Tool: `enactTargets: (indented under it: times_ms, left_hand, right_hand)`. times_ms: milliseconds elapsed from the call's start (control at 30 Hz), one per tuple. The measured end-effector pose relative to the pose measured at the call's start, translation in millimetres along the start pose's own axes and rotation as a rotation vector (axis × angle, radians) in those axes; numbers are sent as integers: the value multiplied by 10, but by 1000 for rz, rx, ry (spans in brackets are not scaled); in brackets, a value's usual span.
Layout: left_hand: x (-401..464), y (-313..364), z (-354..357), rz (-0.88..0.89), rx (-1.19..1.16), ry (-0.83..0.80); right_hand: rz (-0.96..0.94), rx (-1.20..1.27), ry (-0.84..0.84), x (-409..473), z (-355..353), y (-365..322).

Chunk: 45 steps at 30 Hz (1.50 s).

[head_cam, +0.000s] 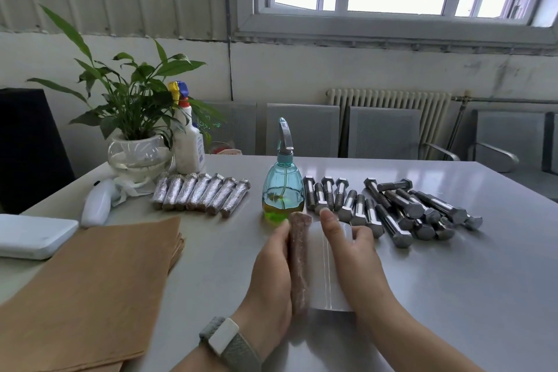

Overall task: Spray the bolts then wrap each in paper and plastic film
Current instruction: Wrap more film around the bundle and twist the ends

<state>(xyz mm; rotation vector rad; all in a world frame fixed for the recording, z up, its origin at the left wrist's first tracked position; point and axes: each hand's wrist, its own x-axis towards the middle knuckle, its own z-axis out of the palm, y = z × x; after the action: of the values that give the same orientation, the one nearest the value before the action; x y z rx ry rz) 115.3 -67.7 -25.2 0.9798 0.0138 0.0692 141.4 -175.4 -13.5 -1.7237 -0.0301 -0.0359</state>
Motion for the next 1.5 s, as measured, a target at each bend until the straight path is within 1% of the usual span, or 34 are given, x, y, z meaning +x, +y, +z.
enactTargets:
  times_ms: [67,167,267,333,400,467,533,633,700,833,900,967,1033,1133,1200,1267,1333,1400,1500]
  left_hand:
    - [41,-33,-20,5,58,34]
    - [56,-5,-51,113,197,46]
    - [46,51,-101,263,465,16]
    - [43,64,-120,320,566,53]
    - [74,64,-126,316,529,123]
    - [72,86,-104,277,427,149]
    - [59,96,-83,232,326,115]
    - [12,88,-38,173,241,70]
    - [-12,67,-13,172,200,65]
    - [-73,44,15,211,91,48]
    - [-97,53,31,159,40,28]
    - [-97,54,27,66,15,27]
    - [-63,12,10,54,69,64]
    - [-38,-17,18,172,231,110]
    - [-35,0,0,242,346,77]
    - [-32,35,-35,269,449,22]
    - [-32,57,-73,314,528,-5]
    - [-40,52,-75,362,565,-9]
    - [-61,1,-21,386,560,55]
  right_hand:
    - [18,15,2,10,-12,-14]
    - [33,51,-9,14,-31,-49]
    - [86,162,-51,-6,-38,-8]
    - [154,247,-102,-32,-32,21]
    - [257,399,-170,-67,-17,17]
    - [286,502,-240,-73,-23,6]
    - [250,525,-295,-55,-43,1]
    - [161,442,-379,-71,-60,-4]
    - [117,375,-371,-94,-36,-1]
    - [-45,287,-311,-97,10,-8]
    - [-64,282,-299,-87,17,-1]
    - [-25,306,-273,-77,18,6]
    - [-3,296,-278,-68,8,9]
    - [28,305,-250,-72,5,-14]
    - [84,335,-208,-65,-12,-22]
    - [118,381,-194,-41,-40,-16]
    - [150,432,-219,-43,-60,-25]
    - [139,435,-271,-47,-57,-17]
    - [98,387,-335,-57,-51,10]
